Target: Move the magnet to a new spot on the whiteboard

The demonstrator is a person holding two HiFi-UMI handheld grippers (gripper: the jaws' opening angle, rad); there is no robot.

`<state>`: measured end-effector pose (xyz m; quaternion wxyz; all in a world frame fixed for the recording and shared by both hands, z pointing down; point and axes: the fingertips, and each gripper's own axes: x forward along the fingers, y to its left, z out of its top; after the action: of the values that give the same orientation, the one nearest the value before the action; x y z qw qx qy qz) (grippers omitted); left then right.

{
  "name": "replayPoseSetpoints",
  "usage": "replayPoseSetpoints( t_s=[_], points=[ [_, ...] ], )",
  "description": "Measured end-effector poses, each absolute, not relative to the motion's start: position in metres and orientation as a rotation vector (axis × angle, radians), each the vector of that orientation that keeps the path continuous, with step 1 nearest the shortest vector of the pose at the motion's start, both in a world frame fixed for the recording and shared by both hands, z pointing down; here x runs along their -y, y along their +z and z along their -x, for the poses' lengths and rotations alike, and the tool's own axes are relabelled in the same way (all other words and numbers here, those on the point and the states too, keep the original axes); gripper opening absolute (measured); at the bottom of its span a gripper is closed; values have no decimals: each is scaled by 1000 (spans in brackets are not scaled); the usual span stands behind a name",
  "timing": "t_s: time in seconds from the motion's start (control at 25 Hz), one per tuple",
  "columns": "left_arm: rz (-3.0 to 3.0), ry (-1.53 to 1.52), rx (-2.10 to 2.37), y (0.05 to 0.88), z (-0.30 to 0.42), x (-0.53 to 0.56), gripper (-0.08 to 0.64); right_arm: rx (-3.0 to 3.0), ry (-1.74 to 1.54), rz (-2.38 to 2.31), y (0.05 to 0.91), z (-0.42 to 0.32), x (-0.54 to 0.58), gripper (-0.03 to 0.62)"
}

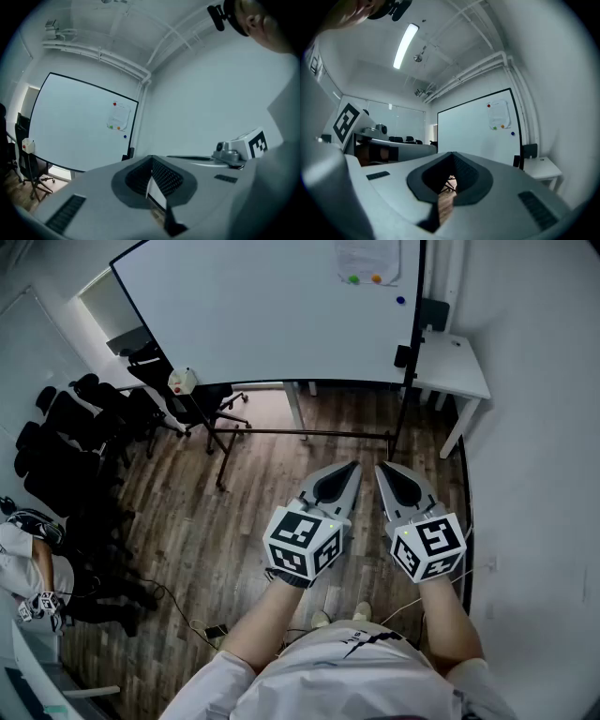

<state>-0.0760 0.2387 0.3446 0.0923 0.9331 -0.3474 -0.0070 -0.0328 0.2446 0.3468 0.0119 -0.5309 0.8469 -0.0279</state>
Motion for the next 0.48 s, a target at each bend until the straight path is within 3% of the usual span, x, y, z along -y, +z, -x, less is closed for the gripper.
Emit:
replayPoseSetpoints(
  t_s=[0.48],
  points=[
    [-2771,-34,1055,343,46,-228,11,-2596,-85,1639,341,-5,-234,14]
  ],
)
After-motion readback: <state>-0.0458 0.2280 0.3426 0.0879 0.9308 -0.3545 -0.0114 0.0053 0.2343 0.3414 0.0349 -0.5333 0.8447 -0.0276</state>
